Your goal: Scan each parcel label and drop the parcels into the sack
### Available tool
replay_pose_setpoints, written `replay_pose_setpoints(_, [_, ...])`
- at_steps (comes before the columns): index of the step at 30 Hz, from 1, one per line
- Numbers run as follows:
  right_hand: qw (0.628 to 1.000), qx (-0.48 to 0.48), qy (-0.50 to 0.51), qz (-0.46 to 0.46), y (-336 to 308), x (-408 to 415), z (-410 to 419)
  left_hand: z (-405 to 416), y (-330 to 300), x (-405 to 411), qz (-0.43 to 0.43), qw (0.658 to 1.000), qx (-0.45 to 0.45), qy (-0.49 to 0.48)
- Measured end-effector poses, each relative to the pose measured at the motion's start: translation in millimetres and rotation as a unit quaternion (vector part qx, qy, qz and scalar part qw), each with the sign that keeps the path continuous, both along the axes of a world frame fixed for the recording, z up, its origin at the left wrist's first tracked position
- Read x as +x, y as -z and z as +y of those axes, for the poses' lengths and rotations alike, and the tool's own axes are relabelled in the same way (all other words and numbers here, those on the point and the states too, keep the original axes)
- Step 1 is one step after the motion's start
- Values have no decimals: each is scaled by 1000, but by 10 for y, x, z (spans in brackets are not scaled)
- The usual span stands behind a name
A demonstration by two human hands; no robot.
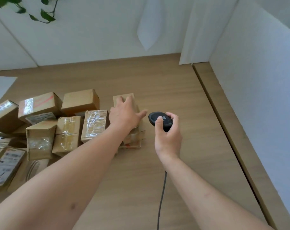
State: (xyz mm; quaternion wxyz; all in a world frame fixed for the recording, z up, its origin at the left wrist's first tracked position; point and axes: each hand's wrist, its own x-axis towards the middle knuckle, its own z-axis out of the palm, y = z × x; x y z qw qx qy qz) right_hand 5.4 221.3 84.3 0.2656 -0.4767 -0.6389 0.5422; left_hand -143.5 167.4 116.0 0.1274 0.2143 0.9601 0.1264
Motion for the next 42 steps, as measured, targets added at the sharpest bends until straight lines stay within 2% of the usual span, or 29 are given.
replay_pose_setpoints(4, [1000, -3, 1, -4, 55, 133, 133, 40, 71, 77, -1, 1000, 10, -25])
replay_pose_setpoints(10, [1000, -4, 2, -5, -11, 310, 35, -239, 28, 320, 21, 999, 41, 17])
replay_pose_setpoints(25, [1000, 18, -8, 2, -234, 1159, -1360, -1734, -128, 1300, 54, 993, 63, 80])
replay_pose_setpoints(33, [999, 12, 0, -35, -89, 1625, -2180, -2489, 120, 1729, 21, 994, 47, 97])
replay_pose_setpoints(42, [996, -15, -42, -83, 301, 1839, -2463, -2893, 693, 2044, -30, 997, 8, 74])
